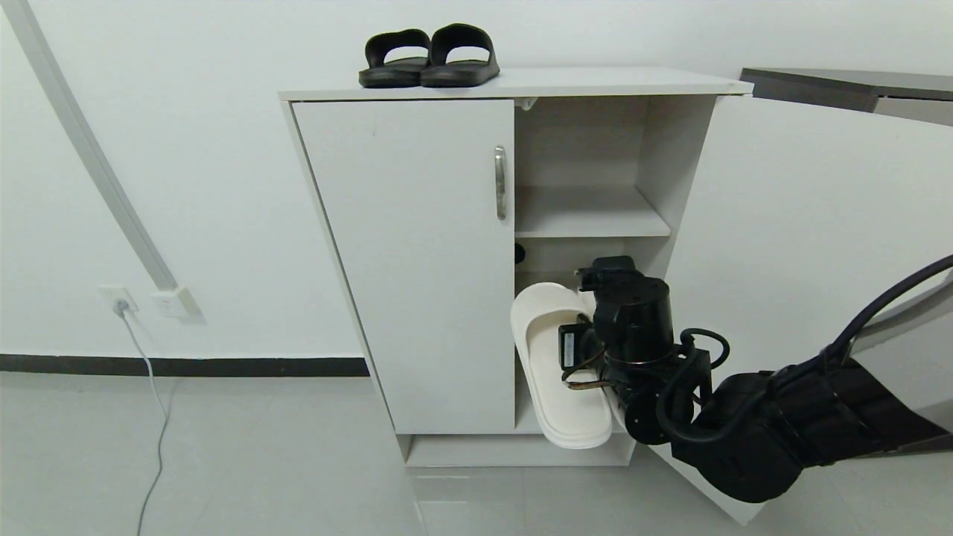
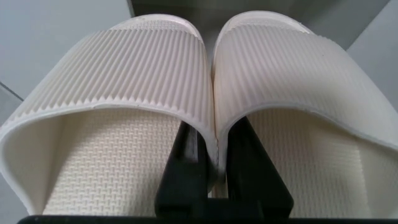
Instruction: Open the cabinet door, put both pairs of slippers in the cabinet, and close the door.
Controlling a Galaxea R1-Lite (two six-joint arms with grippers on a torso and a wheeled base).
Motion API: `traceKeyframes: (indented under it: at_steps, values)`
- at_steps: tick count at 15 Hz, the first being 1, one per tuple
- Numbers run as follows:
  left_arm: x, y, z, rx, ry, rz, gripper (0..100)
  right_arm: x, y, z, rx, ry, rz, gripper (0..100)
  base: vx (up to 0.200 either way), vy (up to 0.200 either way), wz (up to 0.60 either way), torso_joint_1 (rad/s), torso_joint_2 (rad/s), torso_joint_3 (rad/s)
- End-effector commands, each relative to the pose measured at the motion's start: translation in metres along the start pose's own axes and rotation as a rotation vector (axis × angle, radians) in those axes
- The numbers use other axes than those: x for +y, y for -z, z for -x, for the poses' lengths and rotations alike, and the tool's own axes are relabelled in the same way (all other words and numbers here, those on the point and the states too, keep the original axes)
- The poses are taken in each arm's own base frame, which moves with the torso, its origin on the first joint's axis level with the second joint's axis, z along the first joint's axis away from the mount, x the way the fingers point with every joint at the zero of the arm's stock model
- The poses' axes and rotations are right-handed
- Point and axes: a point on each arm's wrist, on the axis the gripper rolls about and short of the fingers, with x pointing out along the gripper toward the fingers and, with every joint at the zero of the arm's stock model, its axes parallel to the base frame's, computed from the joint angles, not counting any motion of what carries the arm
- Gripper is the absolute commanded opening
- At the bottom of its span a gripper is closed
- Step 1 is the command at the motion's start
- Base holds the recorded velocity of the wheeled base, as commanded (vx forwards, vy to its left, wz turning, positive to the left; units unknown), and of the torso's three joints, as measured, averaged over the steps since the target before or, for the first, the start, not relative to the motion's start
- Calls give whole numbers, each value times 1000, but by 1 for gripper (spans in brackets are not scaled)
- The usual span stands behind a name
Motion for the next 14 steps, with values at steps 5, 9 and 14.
traceKeyframes:
  at_steps: [5,9,14]
  values:
    - [0,0,0,2,-1,0,0,3,15,-8,22,5,10,0,0,-120,0,2,1,2]
    - [0,0,0,2,-2,-1,0,13,45,-26,30,-2,23,0,0,0,0,0,0,0]
    - [0,0,0,2,-2,-1,0,21,56,-37,15,-6,14,0,0,0,0,0,0,0]
